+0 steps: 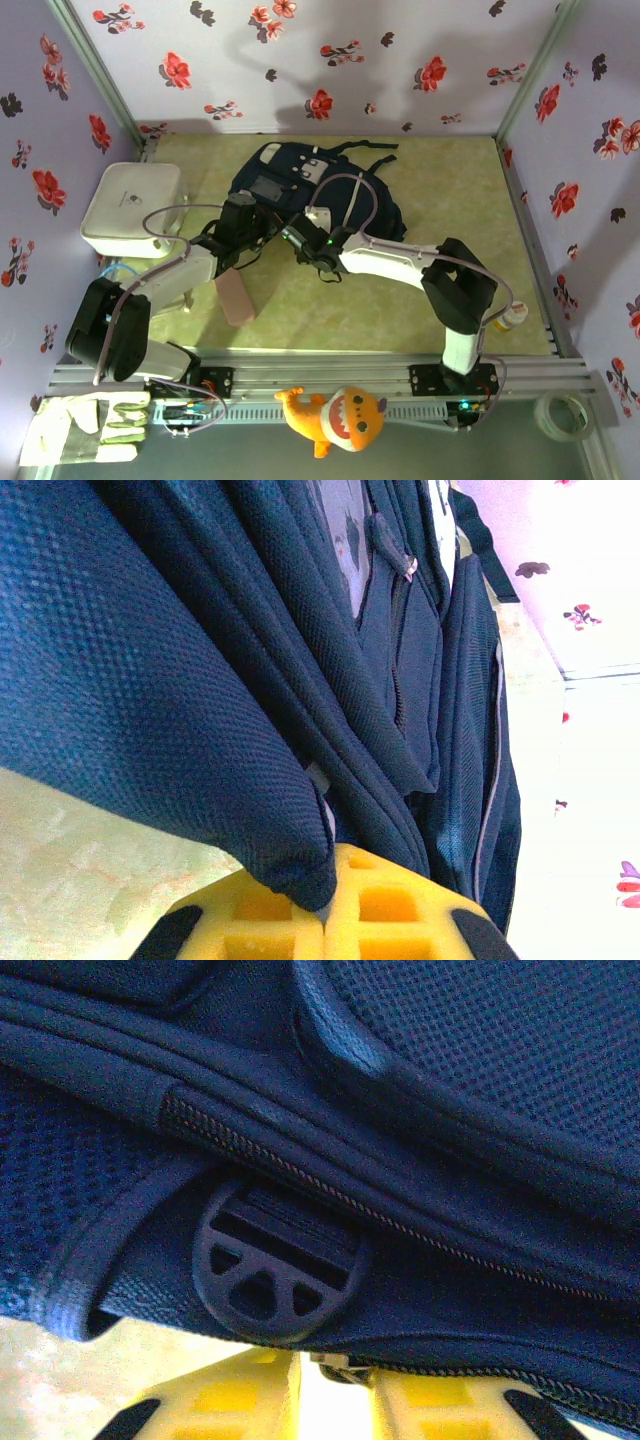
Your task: Pack the student bag
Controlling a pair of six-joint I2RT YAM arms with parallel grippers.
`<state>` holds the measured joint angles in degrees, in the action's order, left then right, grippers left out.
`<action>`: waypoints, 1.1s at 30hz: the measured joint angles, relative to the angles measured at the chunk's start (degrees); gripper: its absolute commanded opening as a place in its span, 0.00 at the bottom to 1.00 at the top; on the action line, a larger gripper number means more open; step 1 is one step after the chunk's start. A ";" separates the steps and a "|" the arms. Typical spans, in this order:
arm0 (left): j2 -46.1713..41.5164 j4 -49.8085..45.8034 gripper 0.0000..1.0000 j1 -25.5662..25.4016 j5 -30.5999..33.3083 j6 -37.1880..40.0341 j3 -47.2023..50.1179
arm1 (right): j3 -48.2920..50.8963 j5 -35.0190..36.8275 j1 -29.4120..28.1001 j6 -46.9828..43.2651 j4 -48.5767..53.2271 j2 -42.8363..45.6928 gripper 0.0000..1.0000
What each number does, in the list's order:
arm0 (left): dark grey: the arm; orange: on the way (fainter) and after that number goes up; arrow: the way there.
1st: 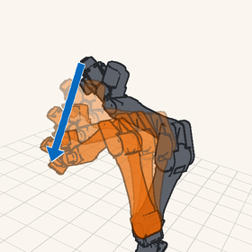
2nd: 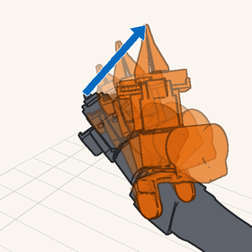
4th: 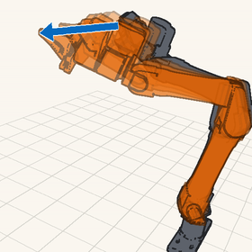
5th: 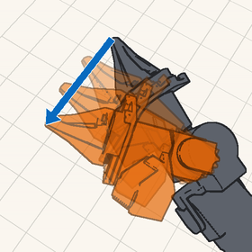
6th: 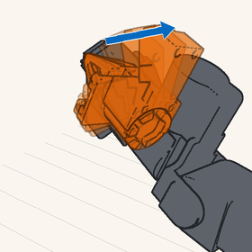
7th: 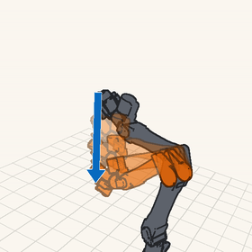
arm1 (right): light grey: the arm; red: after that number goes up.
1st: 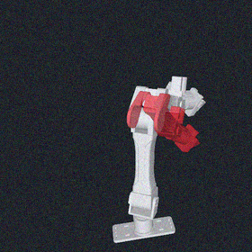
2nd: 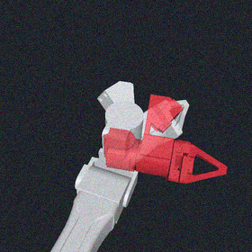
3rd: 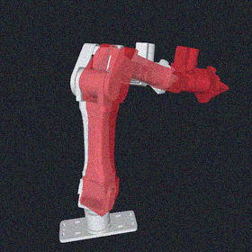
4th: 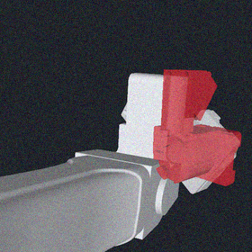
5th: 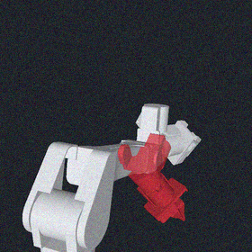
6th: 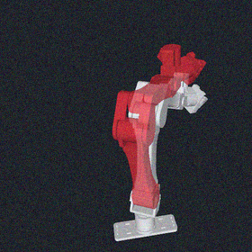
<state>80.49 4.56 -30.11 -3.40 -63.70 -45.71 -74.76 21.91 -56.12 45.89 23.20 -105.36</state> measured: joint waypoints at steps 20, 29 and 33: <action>0.00 -0.11 0.00 0.66 -0.26 1.66 -0.11 | 6.32 4.81 0.00 0.70 0.50 5.57 0.05; 0.00 -0.66 0.00 1.25 -1.18 2.64 -0.11 | 15.43 5.05 1.92 3.80 1.27 13.60 0.07; 0.00 -0.74 0.00 1.36 -1.14 2.78 -0.11 | 13.57 4.35 2.23 2.58 2.78 12.72 0.10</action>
<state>80.49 3.81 -28.75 -4.54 -60.93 -45.82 -61.19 26.26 -53.89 48.47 25.98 -92.64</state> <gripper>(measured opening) 0.041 0.089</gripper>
